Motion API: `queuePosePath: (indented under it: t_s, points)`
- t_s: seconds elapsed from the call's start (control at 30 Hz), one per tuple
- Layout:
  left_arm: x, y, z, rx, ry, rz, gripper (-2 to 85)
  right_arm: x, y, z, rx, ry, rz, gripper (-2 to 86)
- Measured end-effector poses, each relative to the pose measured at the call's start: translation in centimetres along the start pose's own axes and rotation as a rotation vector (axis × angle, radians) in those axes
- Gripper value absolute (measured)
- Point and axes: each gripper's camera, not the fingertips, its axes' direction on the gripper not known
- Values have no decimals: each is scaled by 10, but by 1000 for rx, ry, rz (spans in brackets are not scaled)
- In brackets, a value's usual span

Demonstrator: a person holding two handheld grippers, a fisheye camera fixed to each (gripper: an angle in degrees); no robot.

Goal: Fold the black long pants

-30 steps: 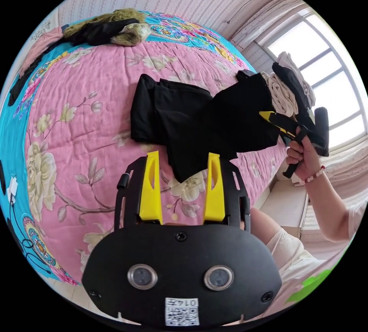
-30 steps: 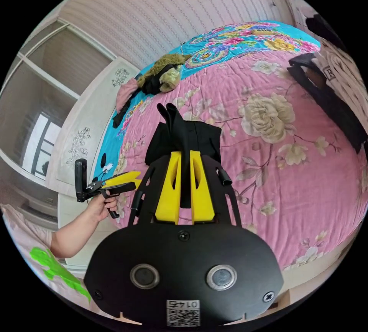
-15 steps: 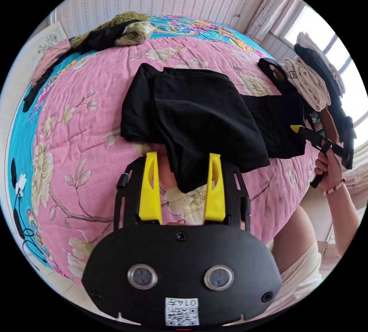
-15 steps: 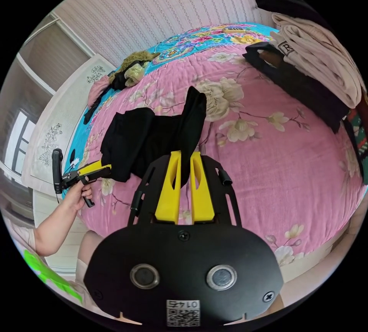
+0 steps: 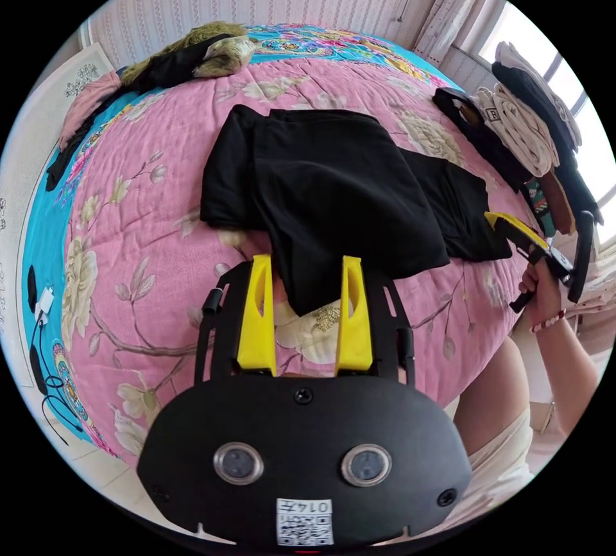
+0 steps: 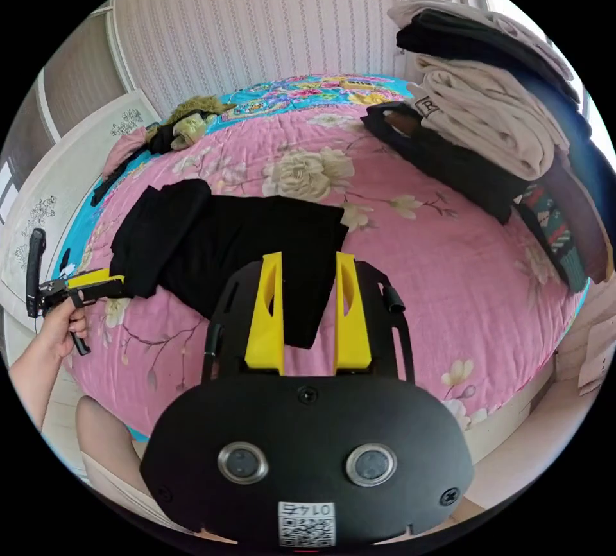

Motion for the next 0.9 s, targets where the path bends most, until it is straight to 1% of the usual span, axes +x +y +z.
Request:
queuePosePath:
  t_s: [0.03,0.1,0.2,0.43,0.57,0.7,0.9]
  points:
    - [0,5,6,17,0,-6,152,-1,5,8,-35,19,5,152]
    - [1,14,14,44,-10,-3,153,-7,21,6,47,83,-26,161]
    - [5,28,26,90,-38,11,153,-12,25,5,34,134,-53,162]
    - [7,52,50,139,-59,8,154,10,34,-3,18,40,-9,161]
    - [7,61,60,147,-63,10,154,13,39,-6,17,49,-13,161]
    - [8,68,67,156,-72,13,154,22,44,-9,13,8,2,161]
    - [8,78,75,162,-79,15,153,22,48,-11,-3,34,-4,162]
